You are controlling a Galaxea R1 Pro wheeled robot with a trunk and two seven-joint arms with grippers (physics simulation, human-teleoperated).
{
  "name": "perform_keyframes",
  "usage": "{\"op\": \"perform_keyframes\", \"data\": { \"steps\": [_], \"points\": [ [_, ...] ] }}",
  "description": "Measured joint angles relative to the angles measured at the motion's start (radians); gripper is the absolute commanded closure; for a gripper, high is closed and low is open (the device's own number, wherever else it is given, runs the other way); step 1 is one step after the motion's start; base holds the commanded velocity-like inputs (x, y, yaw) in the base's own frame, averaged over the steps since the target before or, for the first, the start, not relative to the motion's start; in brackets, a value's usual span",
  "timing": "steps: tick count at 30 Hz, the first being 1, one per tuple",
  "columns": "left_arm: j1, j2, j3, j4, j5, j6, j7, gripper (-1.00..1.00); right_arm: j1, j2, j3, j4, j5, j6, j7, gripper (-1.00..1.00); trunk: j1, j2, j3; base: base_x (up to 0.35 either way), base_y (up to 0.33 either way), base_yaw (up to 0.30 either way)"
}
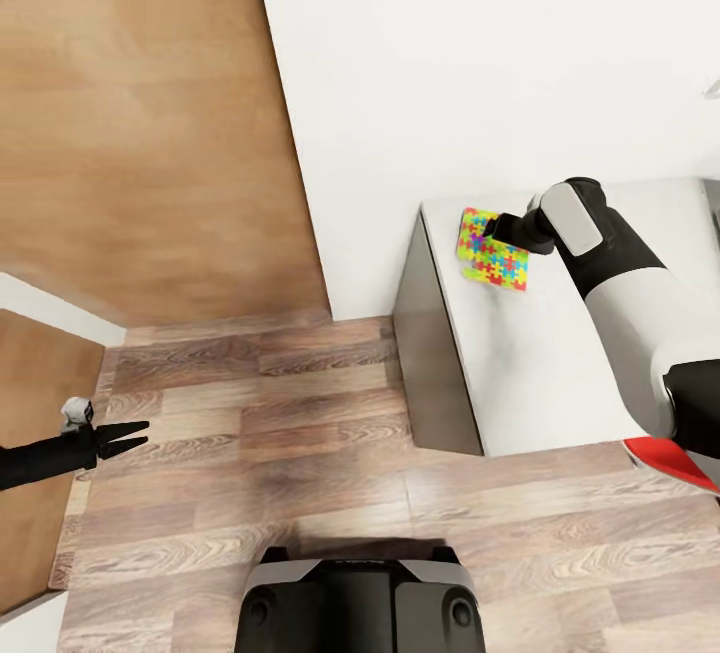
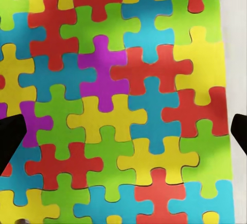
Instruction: Put all the toys in the child's room - the three board games (two on the bed and one on the table), the two jigsaw puzzles on the table, and the tennis ball on the table - inside the toy box on the table in the child's room.
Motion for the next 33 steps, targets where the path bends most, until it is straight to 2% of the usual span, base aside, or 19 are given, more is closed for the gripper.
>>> {"op": "perform_keyframes", "data": {
  "steps": [17,24,29,33],
  "points": [
    [0.000,0.000,0.000,0.000,0.000,0.000,0.000,-1.00,0.000,0.000,0.000,0.041,0.002,0.001,0.001,-1.00,0.000,0.000,0.017,0.000,0.001,0.217],
    [0.000,0.000,0.000,0.000,0.000,0.000,0.000,-1.00,0.002,0.000,0.000,0.045,-0.001,0.000,0.001,-1.00,0.000,0.000,0.019,0.000,-0.005,0.044],
    [0.000,-0.001,0.000,0.000,0.000,0.000,0.000,-1.00,0.002,0.000,0.000,0.050,-0.045,-0.010,0.004,-1.00,0.000,0.000,0.019,0.000,-0.090,0.003],
    [-0.001,-0.001,0.000,0.000,0.000,0.000,0.000,-1.00,0.003,0.000,0.000,0.050,-0.057,-0.015,0.005,-1.00,0.000,0.000,0.019,0.000,-0.018,0.000]
  ]
}}
